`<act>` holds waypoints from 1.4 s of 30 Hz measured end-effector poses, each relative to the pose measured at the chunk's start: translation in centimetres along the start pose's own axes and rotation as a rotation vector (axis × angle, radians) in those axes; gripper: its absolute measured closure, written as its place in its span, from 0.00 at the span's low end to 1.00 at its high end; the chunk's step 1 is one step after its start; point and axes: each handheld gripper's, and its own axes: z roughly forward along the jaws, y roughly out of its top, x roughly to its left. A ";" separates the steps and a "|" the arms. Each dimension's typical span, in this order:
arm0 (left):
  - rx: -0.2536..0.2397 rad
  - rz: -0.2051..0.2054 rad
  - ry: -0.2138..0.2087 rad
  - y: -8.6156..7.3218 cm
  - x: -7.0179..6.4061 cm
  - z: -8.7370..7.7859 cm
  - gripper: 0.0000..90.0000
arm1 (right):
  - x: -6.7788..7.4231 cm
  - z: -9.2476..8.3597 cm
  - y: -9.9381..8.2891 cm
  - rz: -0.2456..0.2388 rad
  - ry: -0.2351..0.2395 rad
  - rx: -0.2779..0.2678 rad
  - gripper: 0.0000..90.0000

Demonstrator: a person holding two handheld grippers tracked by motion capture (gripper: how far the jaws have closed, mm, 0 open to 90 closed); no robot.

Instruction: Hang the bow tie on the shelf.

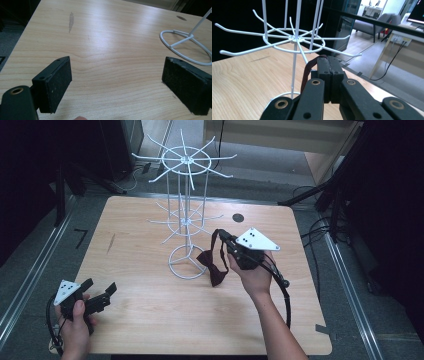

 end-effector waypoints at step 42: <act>0.000 0.003 -0.002 0.0 0.0 0.0 0.11 | -0.6 3.0 -3.1 0.071 -0.048 0.014 0.65</act>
